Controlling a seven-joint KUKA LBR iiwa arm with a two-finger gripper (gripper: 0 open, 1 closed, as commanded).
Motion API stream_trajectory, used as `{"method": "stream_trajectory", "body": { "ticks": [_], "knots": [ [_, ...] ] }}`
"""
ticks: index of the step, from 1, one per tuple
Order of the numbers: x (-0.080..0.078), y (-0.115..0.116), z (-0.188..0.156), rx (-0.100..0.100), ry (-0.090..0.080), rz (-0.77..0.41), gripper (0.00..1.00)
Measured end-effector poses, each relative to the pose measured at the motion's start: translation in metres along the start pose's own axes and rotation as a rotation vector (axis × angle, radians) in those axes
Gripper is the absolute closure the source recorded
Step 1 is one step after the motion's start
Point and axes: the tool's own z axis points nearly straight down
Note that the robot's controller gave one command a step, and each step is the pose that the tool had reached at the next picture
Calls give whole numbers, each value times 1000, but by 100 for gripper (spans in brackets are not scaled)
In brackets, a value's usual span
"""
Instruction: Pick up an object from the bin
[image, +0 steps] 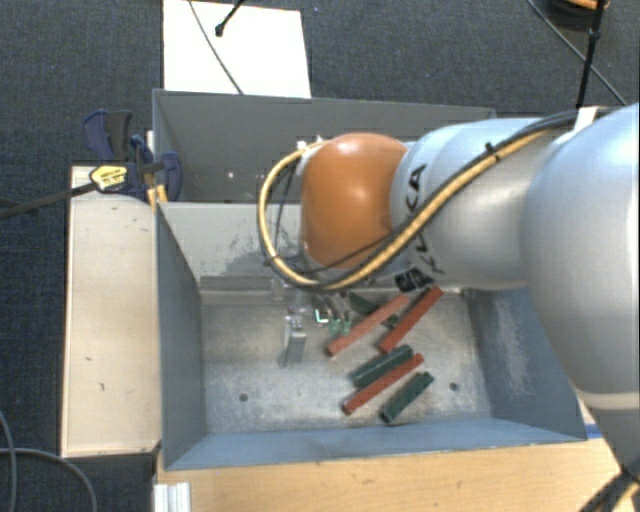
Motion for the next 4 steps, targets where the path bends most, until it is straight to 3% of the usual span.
{"method": "stream_trajectory", "body": {
  "ticks": [1, 2, 3, 4],
  "knots": [
    [21, -66, 83, 4, 2, -3, 0],
    [46, -125, 78, 3, -12, -578, 0],
    [47, -124, 79, 1, -7, -574, 100],
    [47, -124, 79, 1, -7, -571, 0]
  ]
}}
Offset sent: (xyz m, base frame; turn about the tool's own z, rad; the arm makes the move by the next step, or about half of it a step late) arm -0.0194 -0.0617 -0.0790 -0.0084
